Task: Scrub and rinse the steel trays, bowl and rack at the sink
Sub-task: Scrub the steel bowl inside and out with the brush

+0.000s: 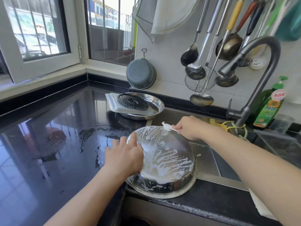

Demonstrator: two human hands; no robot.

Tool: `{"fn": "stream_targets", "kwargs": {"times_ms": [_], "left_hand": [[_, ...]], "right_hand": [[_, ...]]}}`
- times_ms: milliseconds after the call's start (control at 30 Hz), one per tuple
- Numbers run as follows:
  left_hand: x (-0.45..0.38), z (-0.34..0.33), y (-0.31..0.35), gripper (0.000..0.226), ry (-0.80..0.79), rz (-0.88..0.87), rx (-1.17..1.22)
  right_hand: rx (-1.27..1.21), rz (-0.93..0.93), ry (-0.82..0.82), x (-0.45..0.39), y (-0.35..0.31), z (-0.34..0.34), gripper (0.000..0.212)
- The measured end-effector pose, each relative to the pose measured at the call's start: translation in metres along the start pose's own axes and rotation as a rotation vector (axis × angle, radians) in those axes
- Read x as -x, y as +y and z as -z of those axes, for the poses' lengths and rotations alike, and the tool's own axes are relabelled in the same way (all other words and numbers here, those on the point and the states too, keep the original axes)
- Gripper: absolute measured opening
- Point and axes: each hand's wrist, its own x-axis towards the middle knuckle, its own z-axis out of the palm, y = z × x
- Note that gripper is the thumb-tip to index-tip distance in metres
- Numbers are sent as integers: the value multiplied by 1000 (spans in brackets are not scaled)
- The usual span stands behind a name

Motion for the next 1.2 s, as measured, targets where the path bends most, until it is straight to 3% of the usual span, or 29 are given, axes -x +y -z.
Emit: {"fn": "stream_targets", "kwargs": {"times_ms": [367, 533, 667, 833, 967, 1100, 1200], "left_hand": [[-1, 0, 1, 60, 27, -46, -22], [-4, -4, -1, 59, 32, -68, -62], [-6, -5, -2, 58, 18, -81, -61], [-9, -7, -4, 56, 16, -95, -82], [-8, -7, -3, 57, 13, -96, -78], [-9, -7, -3, 57, 9, -98, -69], [-10, -8, -4, 57, -1, -92, -71]], "right_hand": [[41, -142, 104, 1, 6, -15, 34], [40, -53, 38, 8, 0, -19, 36], [56, -137, 85, 7, 9, -12, 34], [48, -12, 33, 19, -1, -18, 38], [56, -74, 46, 16, 6, -10, 42], [-34, 82, -49, 41, -15, -25, 37], [65, -5, 73, 30, 2, -17, 38]]}}
